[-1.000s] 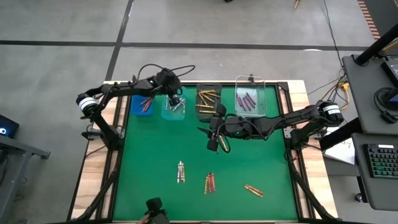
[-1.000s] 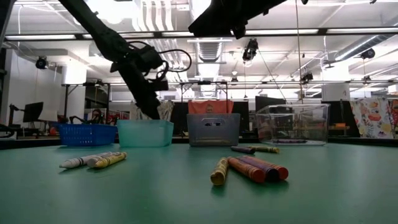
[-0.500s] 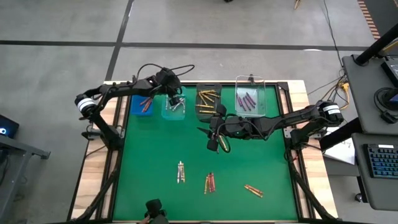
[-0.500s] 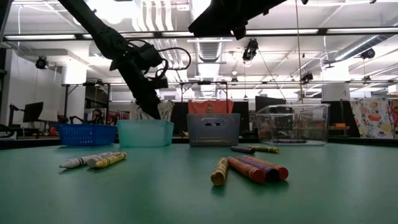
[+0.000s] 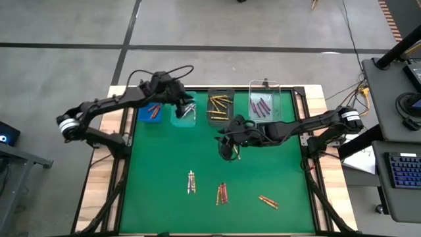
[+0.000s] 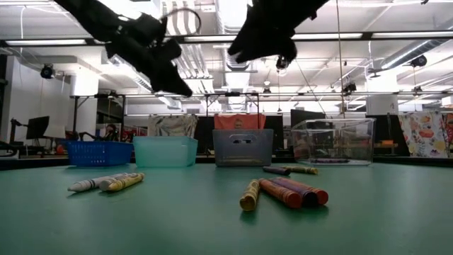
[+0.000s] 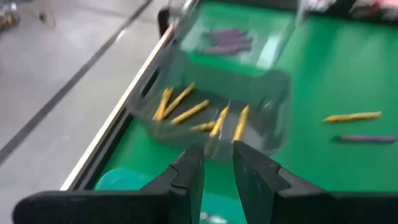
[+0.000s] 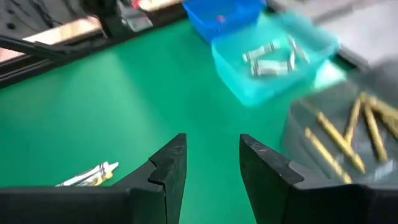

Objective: Sort crayons
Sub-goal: Put the yellow crayon into the black bin

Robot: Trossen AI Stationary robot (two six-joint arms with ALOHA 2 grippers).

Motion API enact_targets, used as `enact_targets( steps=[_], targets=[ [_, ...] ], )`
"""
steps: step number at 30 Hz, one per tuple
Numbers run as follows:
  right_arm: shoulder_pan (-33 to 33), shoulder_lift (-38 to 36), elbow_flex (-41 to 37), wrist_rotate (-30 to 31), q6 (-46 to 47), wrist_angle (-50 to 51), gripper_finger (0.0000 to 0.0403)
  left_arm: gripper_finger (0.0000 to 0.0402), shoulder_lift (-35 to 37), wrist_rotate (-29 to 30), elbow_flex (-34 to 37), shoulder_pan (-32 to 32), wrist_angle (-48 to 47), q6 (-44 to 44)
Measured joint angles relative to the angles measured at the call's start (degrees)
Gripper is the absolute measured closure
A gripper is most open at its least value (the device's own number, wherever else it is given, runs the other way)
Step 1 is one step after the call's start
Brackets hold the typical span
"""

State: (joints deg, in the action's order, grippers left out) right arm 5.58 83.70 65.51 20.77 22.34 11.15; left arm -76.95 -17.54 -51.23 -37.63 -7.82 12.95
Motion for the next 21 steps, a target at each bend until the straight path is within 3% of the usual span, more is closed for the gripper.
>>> enact_targets(
  steps=[6, 14, 21],
  targets=[
    [0.0, 1.71, 4.91, -0.22, 11.5, 13.18, 0.0271, 0.0334, 8.64, -0.02, 9.12, 5.22, 10.28, -6.0],
    [0.0, 7.29, 8.81, -6.31, 16.4, 19.07, 0.0272, 0.0334, 17.07, 0.41, 20.2, 11.56, 25.35, -13.25],
    [-0.28, 12.88, 12.43, -7.76, 22.93, 33.02, 0.0278, 0.0334, 21.72, 0.48, 24.27, 13.46, 28.86, -15.27]
  ],
)
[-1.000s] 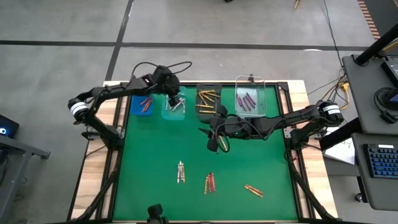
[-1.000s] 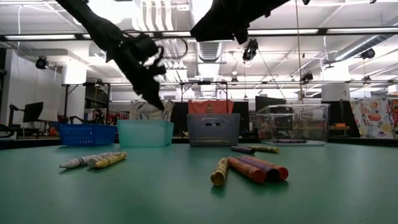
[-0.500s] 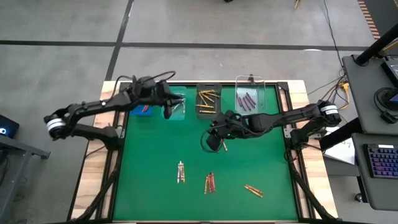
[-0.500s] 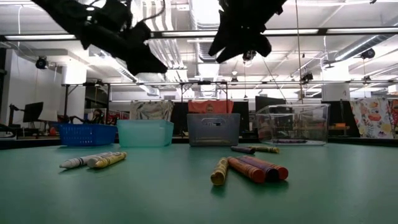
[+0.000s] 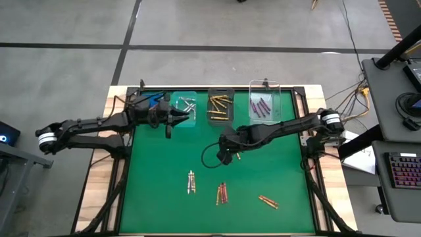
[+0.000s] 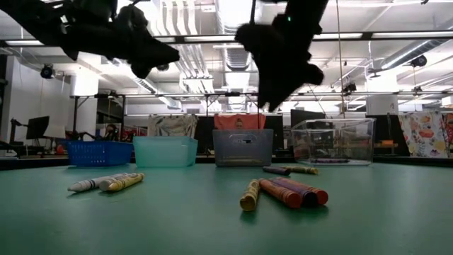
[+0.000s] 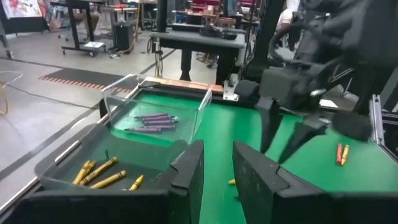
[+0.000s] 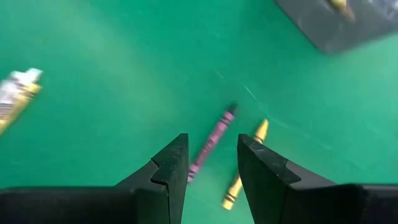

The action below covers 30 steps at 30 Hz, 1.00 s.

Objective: Sort crayons
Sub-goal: Put the yellow crayon into the black bin

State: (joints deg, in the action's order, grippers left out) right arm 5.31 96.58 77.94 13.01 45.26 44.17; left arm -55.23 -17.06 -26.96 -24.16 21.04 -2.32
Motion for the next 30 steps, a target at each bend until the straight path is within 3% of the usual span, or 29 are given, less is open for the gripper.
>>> enact_targets(
  steps=[8, 30],
  targets=[
    [-0.84, 4.16, -0.18, -2.09, 5.15, 5.3, 0.0273, 0.0334, 1.01, 0.04, 0.37, 0.02, -0.06, -0.22],
    [-3.12, 13.22, -0.57, -4.49, 1.99, 6.2, 0.0288, 0.0334, -0.17, 0.12, 0.39, 0.02, -0.7, -0.18]
  ],
)
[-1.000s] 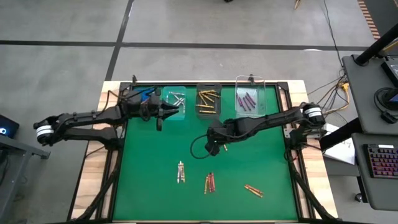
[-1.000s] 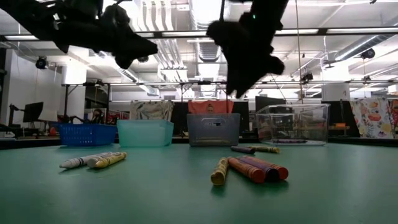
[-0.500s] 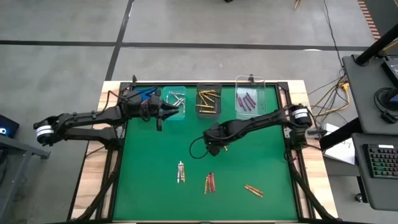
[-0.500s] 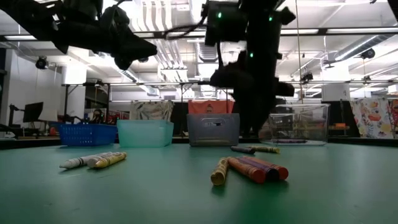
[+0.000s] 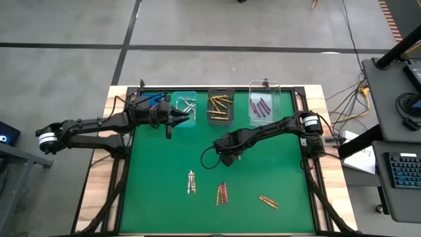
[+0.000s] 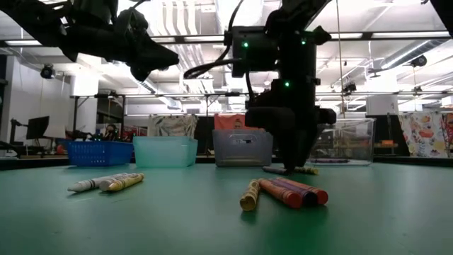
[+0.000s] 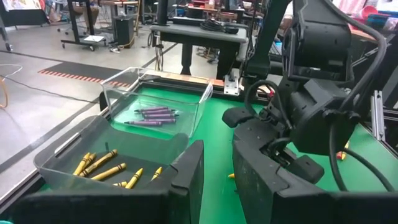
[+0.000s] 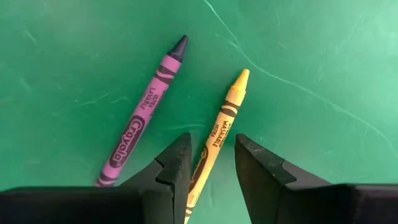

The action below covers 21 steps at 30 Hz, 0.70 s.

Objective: Sort crayons
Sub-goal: Put the yellow crayon into the black bin

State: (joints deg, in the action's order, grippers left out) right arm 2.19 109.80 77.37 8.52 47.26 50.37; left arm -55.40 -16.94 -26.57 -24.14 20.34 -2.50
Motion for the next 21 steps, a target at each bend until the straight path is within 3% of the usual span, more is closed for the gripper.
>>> enact_targets(
  steps=[5, 12, 21],
  targets=[
    [-0.43, 0.59, -0.24, -0.18, -0.65, 0.0, 0.0314, 0.0334, 0.0, 0.01, 0.0, 0.0, 0.0, 0.02],
    [-1.02, 0.48, -0.51, -0.38, -0.72, 0.11, 0.0384, 0.0334, 0.0, 0.01, 0.0, 0.0, -0.02, 0.01],
    [-1.19, -2.28, 1.51, 0.43, -2.96, 5.15, 0.0392, 0.0334, -0.01, 0.01, 0.0, 0.0, -0.06, -0.17]
  ],
)
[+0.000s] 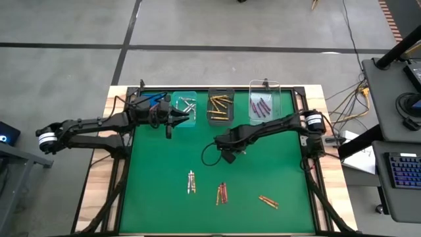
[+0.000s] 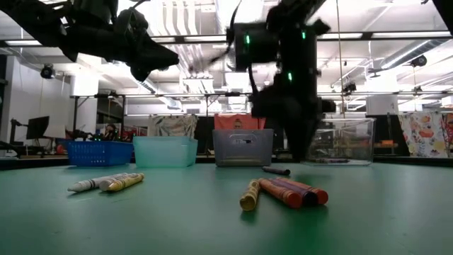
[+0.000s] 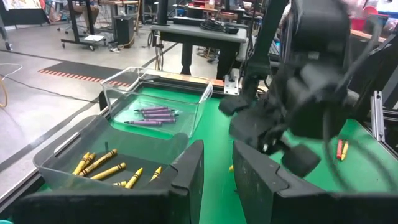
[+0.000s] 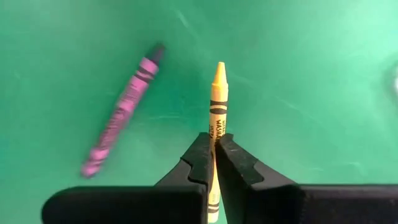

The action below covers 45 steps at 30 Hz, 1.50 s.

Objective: Sort crayons
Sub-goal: Put the yellow crayon into the black bin

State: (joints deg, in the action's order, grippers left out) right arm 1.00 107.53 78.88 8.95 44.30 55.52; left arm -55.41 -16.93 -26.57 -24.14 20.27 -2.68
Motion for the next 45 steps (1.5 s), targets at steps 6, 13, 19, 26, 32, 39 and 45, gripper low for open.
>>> enact_targets(
  steps=[6, 13, 19, 26, 32, 39, 45],
  targets=[
    [0.02, -3.46, 6.11, 0.06, -1.66, 8.03, 0.0392, 0.0334, 0.22, 0.0, 0.0, 0.0, 0.27, 0.4],
    [-2.4, -5.06, 15.21, 3.38, -8.61, 9.17, 0.0392, 0.0334, 0.39, 0.0, 0.0, 0.0, 0.71, 0.85],
    [-9.39, -5.01, 20.26, 6.22, -17.65, 5.22, 0.0392, 0.0334, 1.56, 0.0, 0.02, 0.0, 0.7, 0.7],
    [-19.58, -4.59, 20.79, 0.56, -23.87, -7.17, 0.0392, 0.0334, 4.4, 0.02, 0.02, 0.0, 0.71, 1.53],
    [-24.31, -0.81, 20.71, -3.3, -24.89, -11.84, 0.0392, 0.0334, 6.42, 1.36, 0.02, -0.06, 0.51, 2.22],
    [-25.81, 4.43, 20.79, -3.04, -25.78, -11.95, 0.0392, 0.0334, 7.53, 6.14, 0.02, -0.07, -1.4, 3.67],
    [-27.56, 8.65, 20.82, -2.95, -25.88, -12.1, 0.0392, 0.0334, 7.51, 6.54, 0.02, -0.07, -1.45, 3.88]
  ],
)
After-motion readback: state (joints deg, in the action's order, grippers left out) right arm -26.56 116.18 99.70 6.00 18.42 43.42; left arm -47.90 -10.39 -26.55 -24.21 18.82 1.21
